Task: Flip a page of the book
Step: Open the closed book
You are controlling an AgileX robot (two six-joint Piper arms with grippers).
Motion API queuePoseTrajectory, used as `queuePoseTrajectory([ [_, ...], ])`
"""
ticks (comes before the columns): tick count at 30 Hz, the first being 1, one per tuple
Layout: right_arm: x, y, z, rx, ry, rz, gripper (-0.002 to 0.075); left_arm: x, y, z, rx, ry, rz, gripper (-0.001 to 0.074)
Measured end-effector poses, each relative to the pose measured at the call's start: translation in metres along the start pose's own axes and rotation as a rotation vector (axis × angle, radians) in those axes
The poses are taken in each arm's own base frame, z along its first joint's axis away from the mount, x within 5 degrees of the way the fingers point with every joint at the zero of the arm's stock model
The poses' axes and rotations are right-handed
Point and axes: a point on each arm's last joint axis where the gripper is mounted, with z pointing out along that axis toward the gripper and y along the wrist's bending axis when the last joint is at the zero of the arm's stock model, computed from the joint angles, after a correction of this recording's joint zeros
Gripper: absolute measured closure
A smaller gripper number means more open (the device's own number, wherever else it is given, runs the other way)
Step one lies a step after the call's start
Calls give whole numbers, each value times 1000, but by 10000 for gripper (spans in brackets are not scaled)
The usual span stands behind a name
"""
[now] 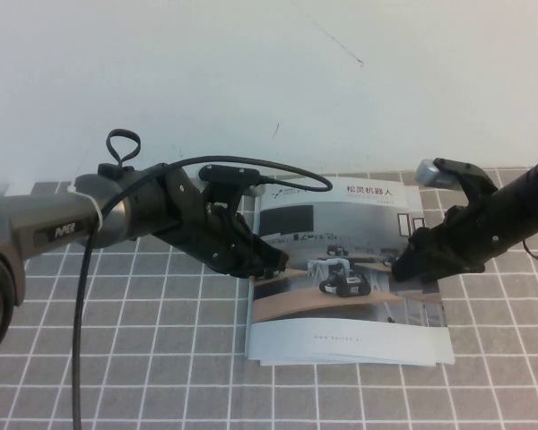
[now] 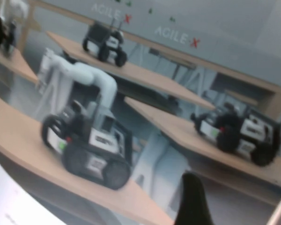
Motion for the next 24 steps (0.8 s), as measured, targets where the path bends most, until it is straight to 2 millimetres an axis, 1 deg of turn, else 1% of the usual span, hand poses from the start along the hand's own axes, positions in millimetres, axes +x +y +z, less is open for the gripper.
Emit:
queuePoseTrajectory([
  [6,-2,4,2,-73,-26,43,285,0,0,0,4,-2,-10,739],
  [13,-7,18,0,-225,-68,62,285,0,0,0,4,0,-8,739],
  [21,-24,44,-17,-494,-164,20,285,0,-1,-1,8,0,14,739],
  [24,-30,50,-23,-558,-197,16,285,-5,-3,-10,10,-22,35,739],
])
